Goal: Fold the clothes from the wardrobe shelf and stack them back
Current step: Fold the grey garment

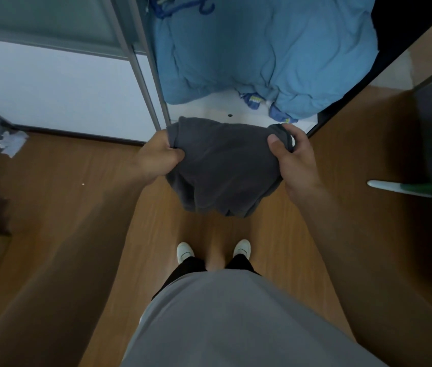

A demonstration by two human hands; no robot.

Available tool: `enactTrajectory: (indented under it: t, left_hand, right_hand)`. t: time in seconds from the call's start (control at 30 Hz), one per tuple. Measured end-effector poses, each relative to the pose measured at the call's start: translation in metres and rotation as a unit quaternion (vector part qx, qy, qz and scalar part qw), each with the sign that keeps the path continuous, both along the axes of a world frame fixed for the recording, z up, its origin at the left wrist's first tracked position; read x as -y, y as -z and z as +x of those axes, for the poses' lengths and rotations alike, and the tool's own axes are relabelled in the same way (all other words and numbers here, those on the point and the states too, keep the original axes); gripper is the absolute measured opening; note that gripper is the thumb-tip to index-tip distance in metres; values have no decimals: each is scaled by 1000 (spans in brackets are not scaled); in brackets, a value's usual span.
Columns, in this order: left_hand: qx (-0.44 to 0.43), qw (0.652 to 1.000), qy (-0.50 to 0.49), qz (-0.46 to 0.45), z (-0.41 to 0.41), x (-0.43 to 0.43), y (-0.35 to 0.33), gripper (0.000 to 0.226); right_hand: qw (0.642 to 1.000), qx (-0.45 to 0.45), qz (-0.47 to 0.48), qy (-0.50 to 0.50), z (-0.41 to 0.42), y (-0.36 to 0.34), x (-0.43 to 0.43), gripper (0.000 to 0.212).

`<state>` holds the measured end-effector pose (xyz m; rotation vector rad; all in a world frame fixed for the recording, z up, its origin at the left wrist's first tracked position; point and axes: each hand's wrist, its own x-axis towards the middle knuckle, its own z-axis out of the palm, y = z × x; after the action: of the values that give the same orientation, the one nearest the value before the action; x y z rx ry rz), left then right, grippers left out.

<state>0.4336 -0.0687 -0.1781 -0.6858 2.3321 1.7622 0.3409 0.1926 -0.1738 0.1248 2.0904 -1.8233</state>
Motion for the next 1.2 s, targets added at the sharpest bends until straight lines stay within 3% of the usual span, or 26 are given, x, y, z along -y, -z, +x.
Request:
enactTrajectory:
  t: [0.1,0.2,0.27,0.33,0.43,0.6,0.67,0.73,0.83,1.0,1.1,1.2]
  left_hand:
    - [4,999,19,38,4,8,-8,39]
    - [9,986,31,166,5,8,-6,40]
    - [6,983,35,179,6,5,-1,57]
    - [-4,992,1,126,7,2,4,51]
    - [-7,993,-59,100,9,6,6,48]
    - [-50,973,-127,188,13,24,3,72]
    - [-81,965,-107,224,12,26,1,89]
    - [-97,961,-63,253,10,26,-2,106]
    - [-117,975,18,187,8,27,-4,100]
    - [-121,981,153,4,-2,28,-10,65]
    - [-105,966,209,-107,-18,25,-10,56]
    - [-81,949,234,-195,-32,28,-15,52]
  right_hand:
    - [1000,-7,-19,-10,0,-4,3,39]
    - [997,29,-76,11,0,-14,20,41]
    - [994,42,-102,-5,-1,-16,25,56]
    - [992,49,-90,-71,0,-18,20,80]
    - [980,21,5,-200,5,-18,13,100]
    - [940,54,142,-306,19,-23,13,110]
    - [912,50,208,-350,28,-27,18,108]
    - [873,19,283,-398,36,-28,26,90]
    - [838,-20,361,-408,45,-28,33,54]
    - [863,-57,434,-251,44,-16,15,36]
    - [884,-83,437,-144,45,-5,-1,36]
    - [923,-127,351,-98,40,-8,-10,47]
